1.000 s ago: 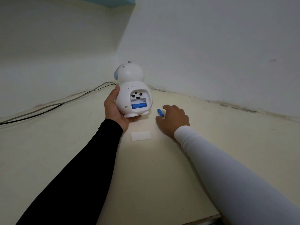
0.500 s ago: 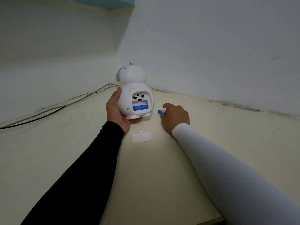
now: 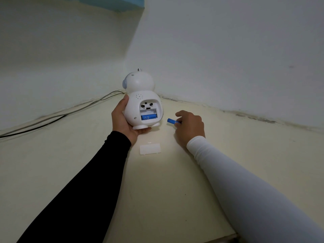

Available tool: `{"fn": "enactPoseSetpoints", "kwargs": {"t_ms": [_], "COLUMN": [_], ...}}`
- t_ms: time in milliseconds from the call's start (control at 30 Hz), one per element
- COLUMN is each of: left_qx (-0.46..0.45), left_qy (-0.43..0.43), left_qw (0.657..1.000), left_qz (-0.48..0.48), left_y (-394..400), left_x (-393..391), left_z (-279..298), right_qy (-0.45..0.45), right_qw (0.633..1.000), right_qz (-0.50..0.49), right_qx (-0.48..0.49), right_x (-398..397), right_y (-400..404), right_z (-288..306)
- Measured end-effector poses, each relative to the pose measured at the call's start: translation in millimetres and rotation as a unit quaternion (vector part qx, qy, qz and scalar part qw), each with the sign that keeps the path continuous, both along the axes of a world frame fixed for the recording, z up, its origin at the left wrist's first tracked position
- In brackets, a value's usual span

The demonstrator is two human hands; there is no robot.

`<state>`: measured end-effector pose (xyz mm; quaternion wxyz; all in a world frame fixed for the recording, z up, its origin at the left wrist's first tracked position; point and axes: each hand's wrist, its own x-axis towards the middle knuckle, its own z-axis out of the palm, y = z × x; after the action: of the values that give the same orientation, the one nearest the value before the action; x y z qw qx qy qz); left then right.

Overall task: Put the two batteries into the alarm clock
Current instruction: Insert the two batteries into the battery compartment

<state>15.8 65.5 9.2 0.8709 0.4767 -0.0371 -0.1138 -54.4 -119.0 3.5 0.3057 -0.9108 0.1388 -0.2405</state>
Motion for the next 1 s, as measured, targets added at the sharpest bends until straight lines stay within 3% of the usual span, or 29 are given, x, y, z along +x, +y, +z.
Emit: {"fn": "enactPoseSetpoints", "kwargs": {"t_ms": [467, 767, 1000], "left_qx": [-0.002, -0.005, 0.004], "left_qy": [0.009, 0.0, -0.007], "left_qw": [1.0, 1.0, 1.0], "left_qz": [0.02, 0.029, 0.025], "left_y": [-1.0, -1.4, -2.5], "left_x": [1.5, 0.5, 1.1], "left_z": [-0.2, -1.1, -1.4], "right_qy": [-0.11, -0.223, -0.221], "right_qw": [0.993, 0.968, 0.967], "right_qz": [0.027, 0.113, 0.129], "right_qx": [0.041, -0.012, 0.001], "right_x": [-5.6, -14.6, -14.6], "right_y": [13.7, 28.2, 32.9], "right_z": [7.5, 10.7, 10.1]}}
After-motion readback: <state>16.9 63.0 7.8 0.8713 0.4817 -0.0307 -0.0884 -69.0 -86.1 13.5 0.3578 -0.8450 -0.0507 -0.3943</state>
